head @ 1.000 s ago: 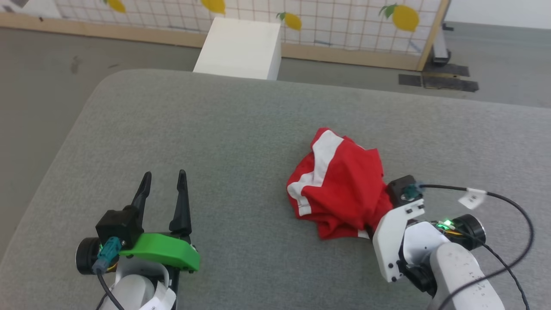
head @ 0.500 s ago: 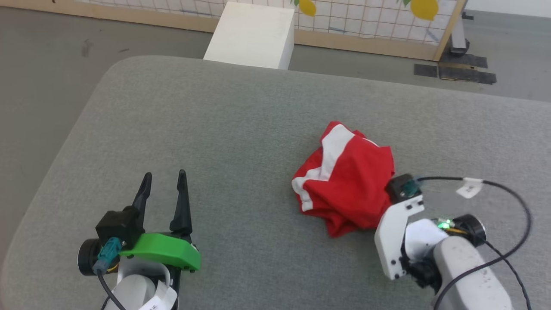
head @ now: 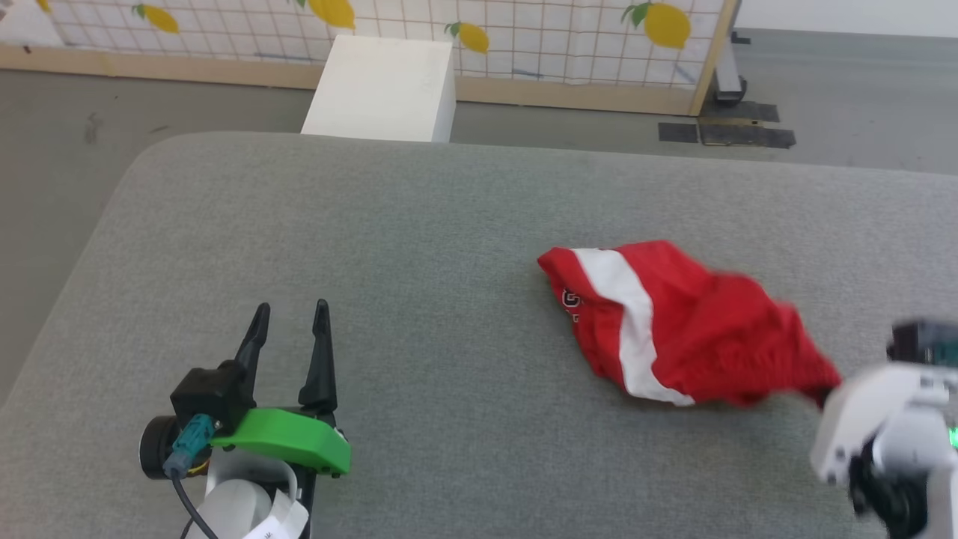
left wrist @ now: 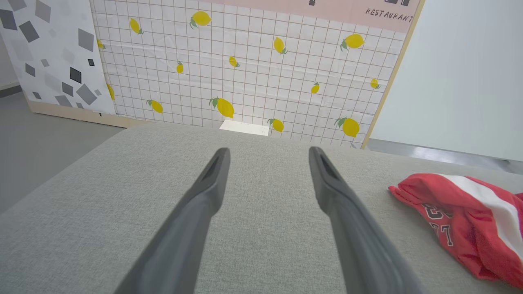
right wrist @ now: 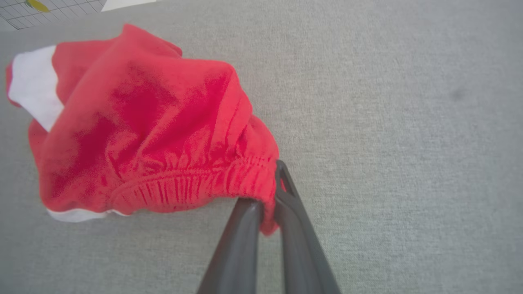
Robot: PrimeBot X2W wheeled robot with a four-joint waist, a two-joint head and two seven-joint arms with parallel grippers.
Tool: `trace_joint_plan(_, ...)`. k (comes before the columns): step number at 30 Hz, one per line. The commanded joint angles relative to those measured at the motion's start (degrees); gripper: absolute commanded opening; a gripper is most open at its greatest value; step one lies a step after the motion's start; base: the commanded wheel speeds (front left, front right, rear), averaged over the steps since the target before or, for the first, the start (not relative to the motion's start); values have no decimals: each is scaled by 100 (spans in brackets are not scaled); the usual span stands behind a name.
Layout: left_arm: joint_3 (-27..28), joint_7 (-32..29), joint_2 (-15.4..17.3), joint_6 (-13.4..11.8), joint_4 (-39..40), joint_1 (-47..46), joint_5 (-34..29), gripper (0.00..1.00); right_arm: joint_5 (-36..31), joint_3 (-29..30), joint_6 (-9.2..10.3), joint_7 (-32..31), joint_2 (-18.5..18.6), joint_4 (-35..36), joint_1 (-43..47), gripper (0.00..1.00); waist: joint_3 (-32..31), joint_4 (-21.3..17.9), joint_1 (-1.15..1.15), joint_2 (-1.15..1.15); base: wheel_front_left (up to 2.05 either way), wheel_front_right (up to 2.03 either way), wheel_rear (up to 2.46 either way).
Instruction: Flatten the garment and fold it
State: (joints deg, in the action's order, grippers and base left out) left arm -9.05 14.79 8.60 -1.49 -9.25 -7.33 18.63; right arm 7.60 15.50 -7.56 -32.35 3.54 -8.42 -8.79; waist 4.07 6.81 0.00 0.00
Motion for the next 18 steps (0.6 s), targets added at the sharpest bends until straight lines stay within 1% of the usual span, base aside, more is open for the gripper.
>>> trace_joint_plan(1, 6, 20, -40, 36, -35, 49, -83, 100, -38, 52, 8, -84, -43, -7, 235, 0, -42, -61, 0, 0, 0, 0, 0)
trace_joint_plan(4, -5, 20, -74, 65, -68, 55, -85, 100, -73, 156, 8, -218, -59, -82, 572, 0, -47, -104, 0, 0, 0, 0, 0)
trace_joint_plan(6, -8, 20, -82, 89, -102, 67, -82, 100, -74, 194, 8, -36, -62, -69, 626, 0, -56, -132, 0, 0, 0, 0, 0)
trace_joint_plan(7, -6, 20, -84, 96, -112, 73, -82, 100, 30, 175, 8, 103, -63, -62, 613, 34, -65, -143, 0, 0, 0, 0, 0)
trace_joint_plan(8, -2, 20, -86, 104, -127, 87, -83, 100, 161, 179, 8, 303, -64, -50, 589, 100, -90, -158, 0, 0, 0, 0, 0)
trace_joint_plan(12, 1, 20, -91, 125, -178, 159, -78, 100, 508, 245, 8, 1102, -65, 91, 546, 100, -192, -194, 0, 0, 0, 0, 0)
trace_joint_plan(16, -4, 20, -131, 146, -232, 223, -8, 100, 1152, 486, 8, 1920, -65, 202, 594, 100, -302, -214, 0, 0, 0, 0, 0)
trace_joint_plan(18, -19, 20, -151, 147, -245, 229, 19, 100, 1343, 578, 8, 2190, -66, 255, 683, 100, -337, -242, 0, 0, 0, 0, 0)
